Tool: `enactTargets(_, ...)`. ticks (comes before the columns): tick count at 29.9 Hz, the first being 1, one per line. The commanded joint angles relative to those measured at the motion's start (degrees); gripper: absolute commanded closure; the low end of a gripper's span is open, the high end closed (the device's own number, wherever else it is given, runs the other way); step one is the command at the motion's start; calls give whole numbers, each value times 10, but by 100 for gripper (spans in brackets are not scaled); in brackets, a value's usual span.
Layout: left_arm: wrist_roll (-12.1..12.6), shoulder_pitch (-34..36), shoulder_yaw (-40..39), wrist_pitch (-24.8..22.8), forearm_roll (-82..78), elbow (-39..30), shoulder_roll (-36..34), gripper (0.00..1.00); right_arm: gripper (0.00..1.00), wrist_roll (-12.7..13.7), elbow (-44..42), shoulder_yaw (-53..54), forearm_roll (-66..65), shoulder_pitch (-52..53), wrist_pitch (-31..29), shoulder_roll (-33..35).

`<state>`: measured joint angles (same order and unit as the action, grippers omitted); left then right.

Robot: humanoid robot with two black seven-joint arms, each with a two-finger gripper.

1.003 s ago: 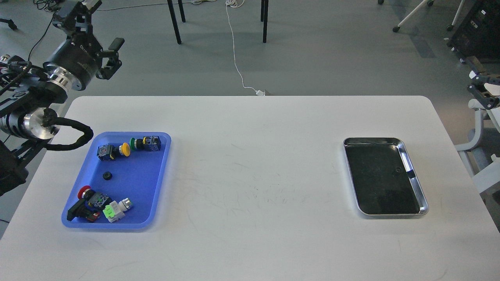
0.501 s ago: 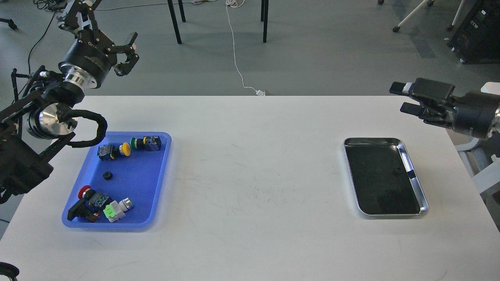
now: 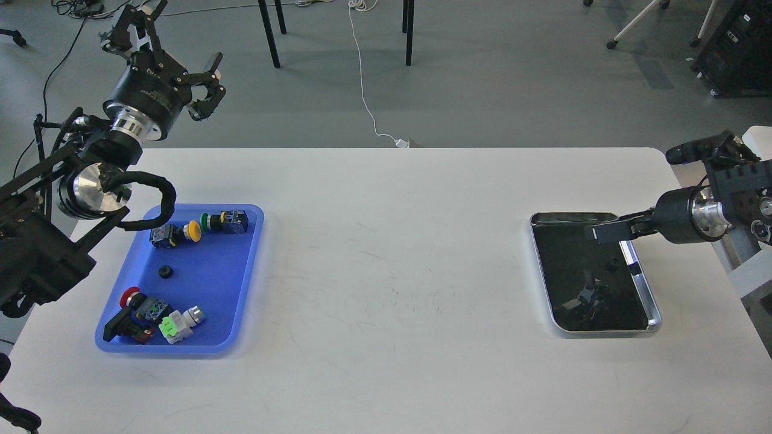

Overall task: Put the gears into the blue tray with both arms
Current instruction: 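Move the right gripper down to the silver tray, then grasp another small black ring on the silver tray with the right gripper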

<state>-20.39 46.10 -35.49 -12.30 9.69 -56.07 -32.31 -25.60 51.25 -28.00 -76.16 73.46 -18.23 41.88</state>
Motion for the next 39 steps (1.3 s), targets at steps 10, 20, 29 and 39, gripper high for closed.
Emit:
enactTargets(10, 1, -1, 4, -9, -4, 1, -3, 2, 12, -15, -57, -93, -70, 5, 14, -62)
enactTargets(20, 0, -2, 5, -6, -5, 2, -6, 2, 25, -14, -93, -144, -70, 3, 14, -120)
enactTargets(29, 0, -13, 3, -9, -5, 2, -15, 2, 28, -14, -92, -145, -70, 5, 14, -132)
enactTargets(39, 0, -13, 3, -10, -4, 2, -25, 2, 41, -13, -93, -145, -70, 2, 16, -136)
